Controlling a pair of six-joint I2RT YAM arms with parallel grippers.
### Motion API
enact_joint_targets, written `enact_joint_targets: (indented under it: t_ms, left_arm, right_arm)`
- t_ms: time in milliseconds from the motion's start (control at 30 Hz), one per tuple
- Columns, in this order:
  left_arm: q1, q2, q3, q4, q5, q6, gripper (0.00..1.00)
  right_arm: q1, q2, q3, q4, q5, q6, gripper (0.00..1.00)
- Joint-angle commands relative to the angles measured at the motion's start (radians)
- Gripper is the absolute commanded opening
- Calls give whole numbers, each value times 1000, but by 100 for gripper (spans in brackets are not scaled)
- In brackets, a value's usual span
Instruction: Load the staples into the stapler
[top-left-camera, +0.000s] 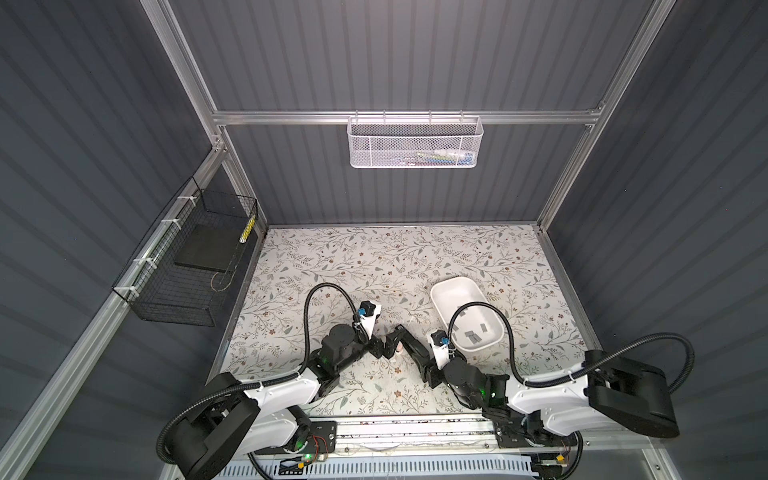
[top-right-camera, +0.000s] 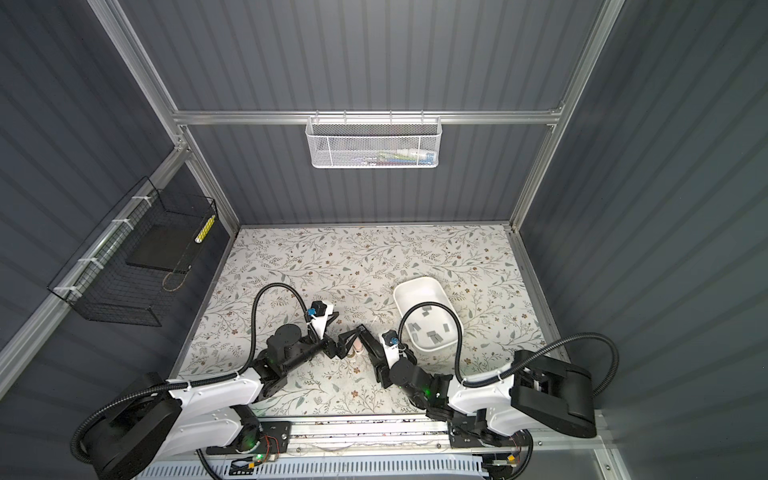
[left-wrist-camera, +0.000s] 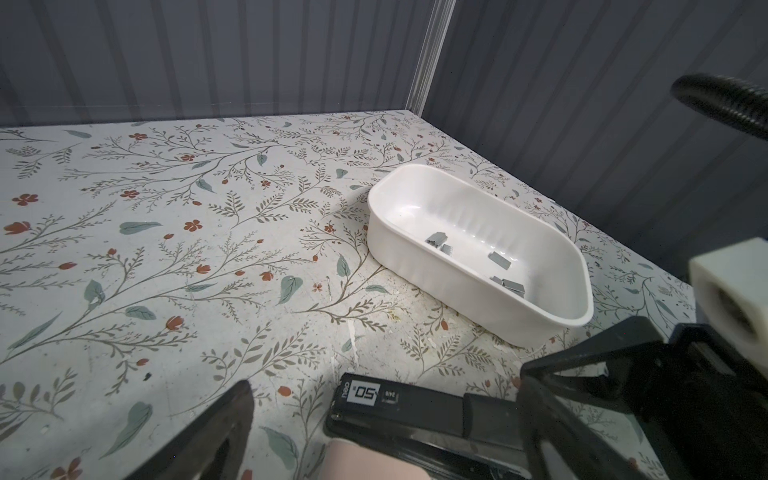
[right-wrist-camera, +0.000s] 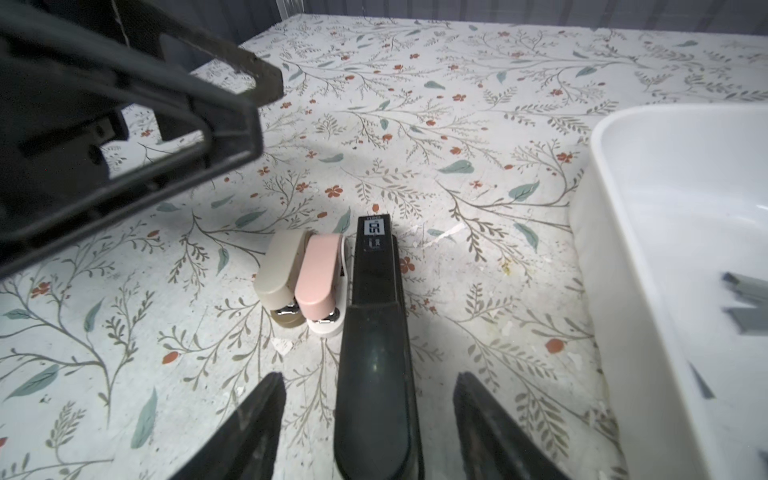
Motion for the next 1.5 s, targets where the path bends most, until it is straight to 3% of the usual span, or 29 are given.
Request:
enact_joint_targets:
  t_ms: [0,167,233,333,633,967,1200,1467]
  left_arm:
    - [-8,-7,30,-51,-27,-22,94]
    - [-8,47,61,-67,-22,-19,81]
    - [-8,86,80,-72,-19,-18,71]
    - [-8,146,109,-72,7,-14,67]
    - [-9,279,160,-54,98,6,68]
    - [-37,378,183,-43,122,41,67]
    - [-50,449,166,8,105,50,65]
    - [-52,470,166,24,99,58,65]
  right_arm:
    - [5,-62,45,-129,23,1,57]
    - [3,-129,91,-217,48,3,34]
    - [-7,-123,122,-253,60,7,25]
    - [-31,-75,170,-294,44,18,21]
    - [-37,62,176,-231,-18,50,23]
    - [-34,134,73,-150,-34,134,22]
    - [37,301,-16,24,22,206,22]
    - [44,456,-42,185,33,243,22]
